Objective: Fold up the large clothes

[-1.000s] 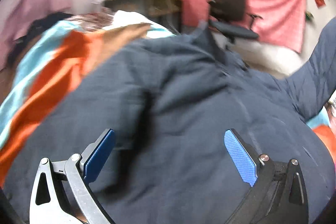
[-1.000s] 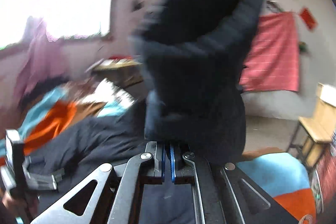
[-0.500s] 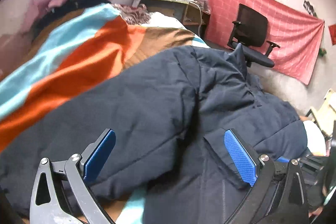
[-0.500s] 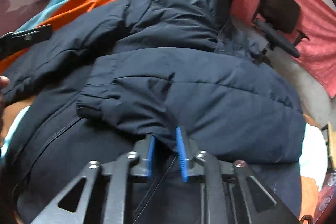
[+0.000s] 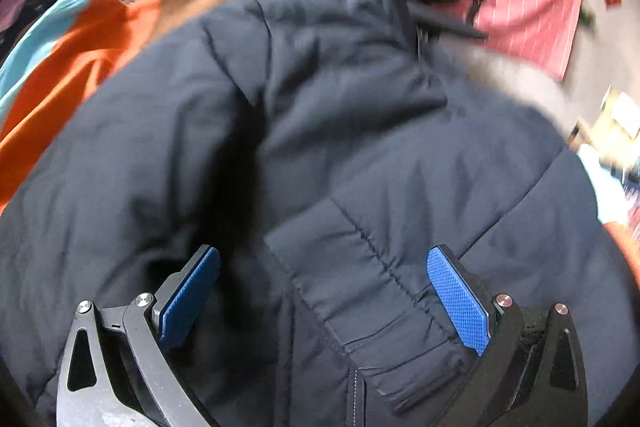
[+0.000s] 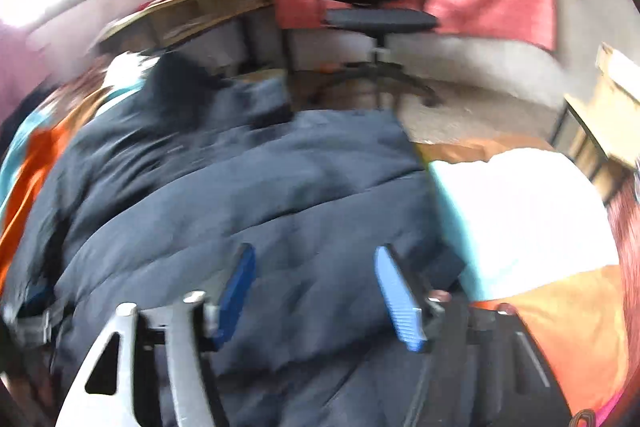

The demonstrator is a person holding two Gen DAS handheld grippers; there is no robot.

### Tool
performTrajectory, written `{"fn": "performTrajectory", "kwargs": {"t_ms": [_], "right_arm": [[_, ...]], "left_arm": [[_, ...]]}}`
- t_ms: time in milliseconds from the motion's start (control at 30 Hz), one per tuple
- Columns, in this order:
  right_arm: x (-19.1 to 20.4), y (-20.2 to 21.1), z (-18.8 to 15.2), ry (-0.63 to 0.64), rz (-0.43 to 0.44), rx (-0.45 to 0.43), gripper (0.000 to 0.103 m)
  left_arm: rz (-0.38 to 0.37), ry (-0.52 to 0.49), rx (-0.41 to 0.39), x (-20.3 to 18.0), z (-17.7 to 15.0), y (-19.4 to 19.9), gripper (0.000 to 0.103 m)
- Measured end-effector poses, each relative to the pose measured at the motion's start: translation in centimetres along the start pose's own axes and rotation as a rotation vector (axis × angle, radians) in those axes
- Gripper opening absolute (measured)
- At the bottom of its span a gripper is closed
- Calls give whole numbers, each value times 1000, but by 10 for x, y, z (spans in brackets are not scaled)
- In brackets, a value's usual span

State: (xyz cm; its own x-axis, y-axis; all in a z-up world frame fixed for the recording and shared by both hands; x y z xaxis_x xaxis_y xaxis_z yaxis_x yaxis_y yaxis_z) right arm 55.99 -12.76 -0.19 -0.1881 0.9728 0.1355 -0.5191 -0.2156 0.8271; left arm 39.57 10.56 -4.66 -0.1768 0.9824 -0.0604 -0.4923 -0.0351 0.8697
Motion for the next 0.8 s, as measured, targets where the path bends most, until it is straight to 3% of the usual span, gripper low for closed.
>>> {"fn": "performTrajectory", "kwargs": {"t_ms": [100, 233, 400, 667, 800], "right_arm": [[-15, -25, 13, -43, -22, 39, 45], [-19, -62, -2, -47, -2, 116, 45], [-14, -66, -18, -18, -32, 30, 45], [-19, -66, -29, -27, -38, -8, 46], [-22, -64, -29, -48, -43, -14, 52]], "left_arm": [[7, -9, -2, 1, -7, -7, 102], [17, -17, 4, 1, -13, -17, 102], [55, -38, -13, -6, -17, -21, 102], [2, -12, -11, -1, -16, -26, 102], [-51, 11, -29, 11, -18, -19, 102]]}}
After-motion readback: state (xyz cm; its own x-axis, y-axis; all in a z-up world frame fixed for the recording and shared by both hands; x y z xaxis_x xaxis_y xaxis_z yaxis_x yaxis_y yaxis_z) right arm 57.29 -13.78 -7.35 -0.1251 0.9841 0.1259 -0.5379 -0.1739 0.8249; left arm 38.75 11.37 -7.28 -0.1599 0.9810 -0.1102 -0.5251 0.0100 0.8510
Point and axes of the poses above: each gripper's, at about its wrist camera, not at the fingertips, and y roughly against the way its jaws point, x to its left, z to its top, the point moved 1 cm from there along -y, roughly the way its jaws point, and after that the axes turned 11 degrees about x, right-handed, at the moved point
